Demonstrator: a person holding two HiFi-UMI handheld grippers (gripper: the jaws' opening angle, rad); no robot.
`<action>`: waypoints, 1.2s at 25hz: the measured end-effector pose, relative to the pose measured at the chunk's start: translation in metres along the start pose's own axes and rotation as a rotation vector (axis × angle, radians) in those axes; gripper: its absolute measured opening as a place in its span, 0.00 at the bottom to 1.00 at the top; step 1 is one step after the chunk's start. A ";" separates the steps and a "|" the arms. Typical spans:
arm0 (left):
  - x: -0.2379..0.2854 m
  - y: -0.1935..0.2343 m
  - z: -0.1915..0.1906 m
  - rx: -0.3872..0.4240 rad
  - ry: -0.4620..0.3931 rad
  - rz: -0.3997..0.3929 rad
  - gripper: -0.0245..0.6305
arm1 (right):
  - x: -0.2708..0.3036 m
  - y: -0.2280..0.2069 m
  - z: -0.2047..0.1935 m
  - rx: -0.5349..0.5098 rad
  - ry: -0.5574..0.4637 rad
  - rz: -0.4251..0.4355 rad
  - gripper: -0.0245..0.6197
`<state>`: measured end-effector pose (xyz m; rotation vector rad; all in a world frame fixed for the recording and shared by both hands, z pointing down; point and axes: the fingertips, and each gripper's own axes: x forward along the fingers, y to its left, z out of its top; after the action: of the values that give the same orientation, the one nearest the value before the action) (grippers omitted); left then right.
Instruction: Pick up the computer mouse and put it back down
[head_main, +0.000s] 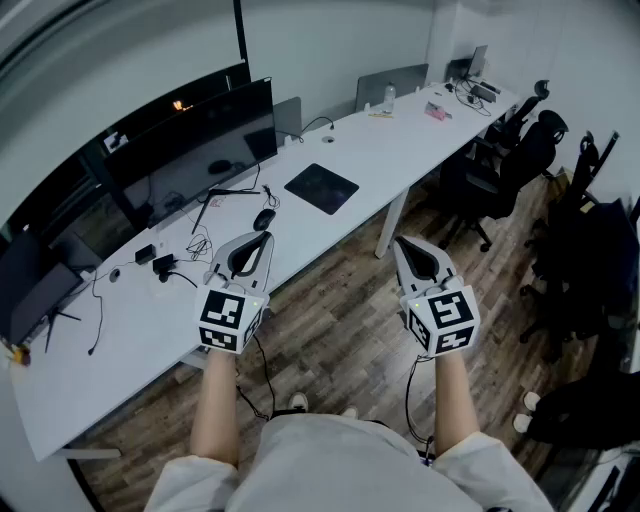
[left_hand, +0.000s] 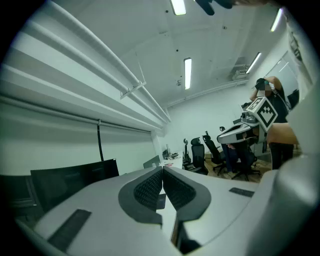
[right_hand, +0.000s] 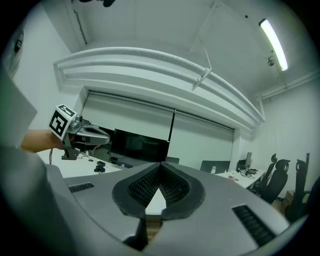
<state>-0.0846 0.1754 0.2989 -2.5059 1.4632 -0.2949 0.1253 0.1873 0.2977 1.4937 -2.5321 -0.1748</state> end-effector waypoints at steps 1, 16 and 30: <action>0.004 -0.005 0.002 0.004 -0.001 0.002 0.07 | -0.002 -0.007 0.000 0.000 -0.010 -0.001 0.06; 0.068 -0.002 -0.006 -0.012 0.016 0.051 0.07 | 0.035 -0.060 -0.013 0.033 -0.054 0.074 0.06; 0.228 0.123 -0.054 -0.022 0.106 0.108 0.07 | 0.223 -0.121 -0.010 -0.009 -0.008 0.070 0.06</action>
<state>-0.0916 -0.0870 0.3279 -2.4511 1.6449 -0.3999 0.1260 -0.0663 0.3076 1.4019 -2.5816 -0.1823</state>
